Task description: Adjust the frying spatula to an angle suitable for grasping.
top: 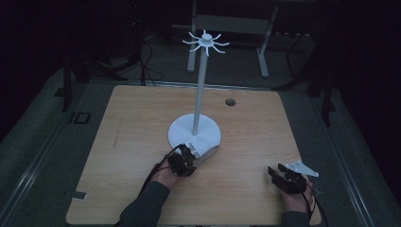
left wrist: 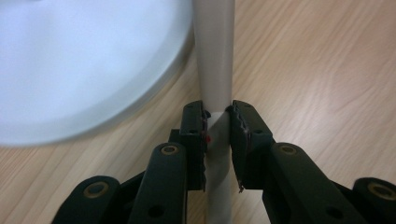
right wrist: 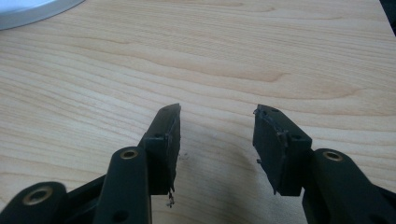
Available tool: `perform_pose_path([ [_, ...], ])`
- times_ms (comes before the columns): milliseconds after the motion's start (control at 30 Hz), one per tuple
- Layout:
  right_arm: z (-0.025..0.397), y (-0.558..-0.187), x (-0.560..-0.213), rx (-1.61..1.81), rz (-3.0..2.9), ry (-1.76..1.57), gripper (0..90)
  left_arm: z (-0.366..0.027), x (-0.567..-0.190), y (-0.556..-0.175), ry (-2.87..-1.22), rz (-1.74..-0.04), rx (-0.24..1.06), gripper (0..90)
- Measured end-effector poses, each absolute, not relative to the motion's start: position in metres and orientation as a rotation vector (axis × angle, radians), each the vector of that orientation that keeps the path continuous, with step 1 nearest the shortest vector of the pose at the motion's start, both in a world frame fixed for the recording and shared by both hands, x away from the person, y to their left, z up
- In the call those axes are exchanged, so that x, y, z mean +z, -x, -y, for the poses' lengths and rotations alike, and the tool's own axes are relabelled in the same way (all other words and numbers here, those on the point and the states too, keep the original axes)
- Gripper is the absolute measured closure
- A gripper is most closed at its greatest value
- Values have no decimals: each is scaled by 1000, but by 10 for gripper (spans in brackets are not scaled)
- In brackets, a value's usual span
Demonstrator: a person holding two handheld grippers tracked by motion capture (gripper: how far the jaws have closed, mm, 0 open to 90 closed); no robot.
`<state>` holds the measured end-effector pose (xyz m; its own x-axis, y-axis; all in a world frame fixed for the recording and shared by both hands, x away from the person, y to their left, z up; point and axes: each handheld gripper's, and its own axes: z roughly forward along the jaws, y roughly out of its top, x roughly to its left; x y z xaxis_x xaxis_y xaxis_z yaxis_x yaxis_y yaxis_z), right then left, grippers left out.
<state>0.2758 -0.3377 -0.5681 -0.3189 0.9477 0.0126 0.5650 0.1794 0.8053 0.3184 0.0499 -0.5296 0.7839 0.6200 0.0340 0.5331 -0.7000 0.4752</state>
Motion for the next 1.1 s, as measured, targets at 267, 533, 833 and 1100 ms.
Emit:
perform_pose_path([
  [267, 338, -276, -568, 997, -1963, -1418, 508, -51, -533, -322, -2538, -910, 291, 759],
  [533, 338, -276, -568, 1002, -1962, -1423, 503, -41, -538, -328, -2561, -929, 278, 726],
  [833, 338, -276, -568, 1001, -1965, -1424, 503, -39, -537, -333, -2582, -929, 257, 743],
  [1100, 338, -277, -568, 1003, -1964, -1424, 503, -39, -535, -329, -2557, -947, 301, 751],
])
